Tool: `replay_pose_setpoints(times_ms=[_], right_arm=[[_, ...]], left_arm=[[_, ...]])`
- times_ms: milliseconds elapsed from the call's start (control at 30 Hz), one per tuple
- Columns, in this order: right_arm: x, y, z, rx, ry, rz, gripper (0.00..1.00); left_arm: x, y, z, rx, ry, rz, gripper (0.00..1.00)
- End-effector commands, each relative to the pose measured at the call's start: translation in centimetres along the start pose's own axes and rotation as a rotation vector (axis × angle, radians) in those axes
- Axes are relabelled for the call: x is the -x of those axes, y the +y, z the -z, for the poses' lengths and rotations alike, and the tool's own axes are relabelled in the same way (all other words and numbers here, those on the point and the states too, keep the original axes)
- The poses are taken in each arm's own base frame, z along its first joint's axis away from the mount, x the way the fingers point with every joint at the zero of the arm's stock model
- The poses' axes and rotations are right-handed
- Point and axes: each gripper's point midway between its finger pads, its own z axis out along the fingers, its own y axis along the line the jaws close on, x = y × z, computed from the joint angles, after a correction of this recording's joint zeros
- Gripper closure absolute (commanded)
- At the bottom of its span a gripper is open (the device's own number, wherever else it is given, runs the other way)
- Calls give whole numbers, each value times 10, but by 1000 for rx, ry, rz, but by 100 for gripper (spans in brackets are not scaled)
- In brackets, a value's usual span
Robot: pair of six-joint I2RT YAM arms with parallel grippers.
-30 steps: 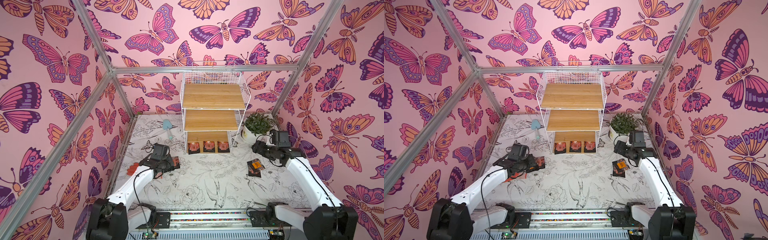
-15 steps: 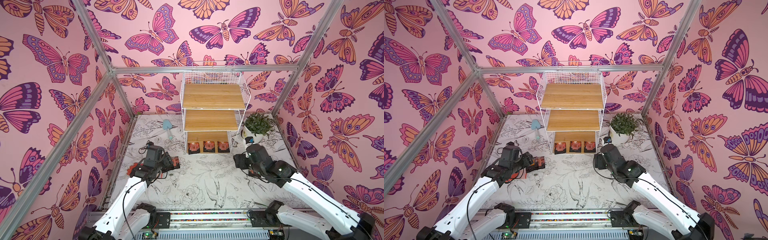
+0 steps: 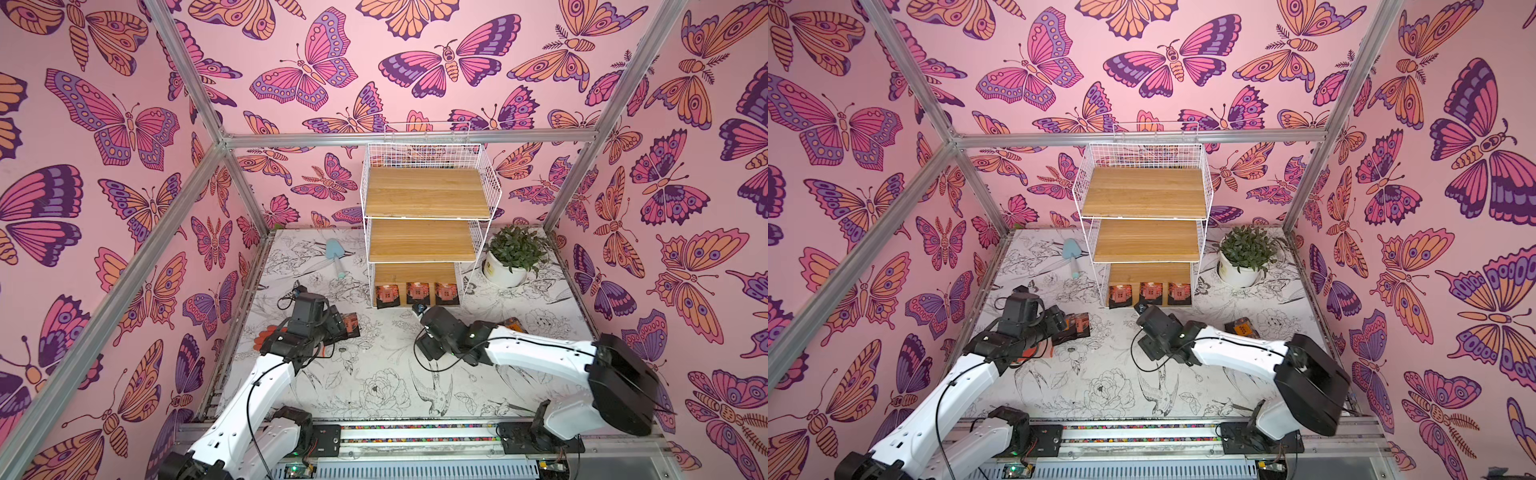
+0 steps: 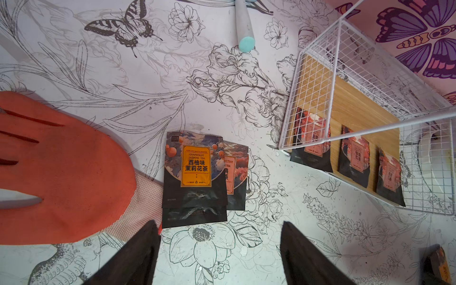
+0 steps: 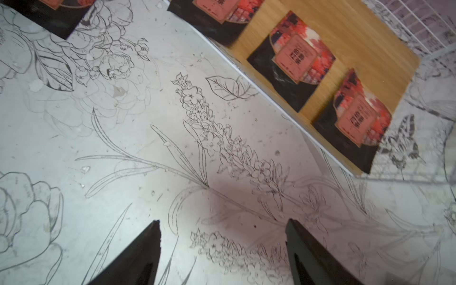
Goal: Remove the tea bags from the shelf
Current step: Pick up the tea bag from the shelf.
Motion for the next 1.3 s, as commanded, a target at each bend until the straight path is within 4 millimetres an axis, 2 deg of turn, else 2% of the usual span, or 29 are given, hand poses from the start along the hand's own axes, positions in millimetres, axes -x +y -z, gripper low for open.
replay_pose_setpoints(times_ms=[0,200,400,667,900,1267], right_arm=[[32,8,-11,0,-49,90,17],[59,0,-34,-49,-46,48,16],[75,-10,-61,-66,-40,-28,16],[98,-23,-77,-90,-71,-97,16],[112,-20,-89,-66,-99,-154,16],[120,-15,-105,-37,-119,-272,16]], left_arm=[[-2,3,-4,-1,2,-4,20],[0,3,-6,-6,3,4,19],[-2,1,-13,-10,22,7,19],[-1,3,-16,-7,24,9,18],[-1,3,-19,-10,35,13,18],[1,3,-19,-10,31,18,18]])
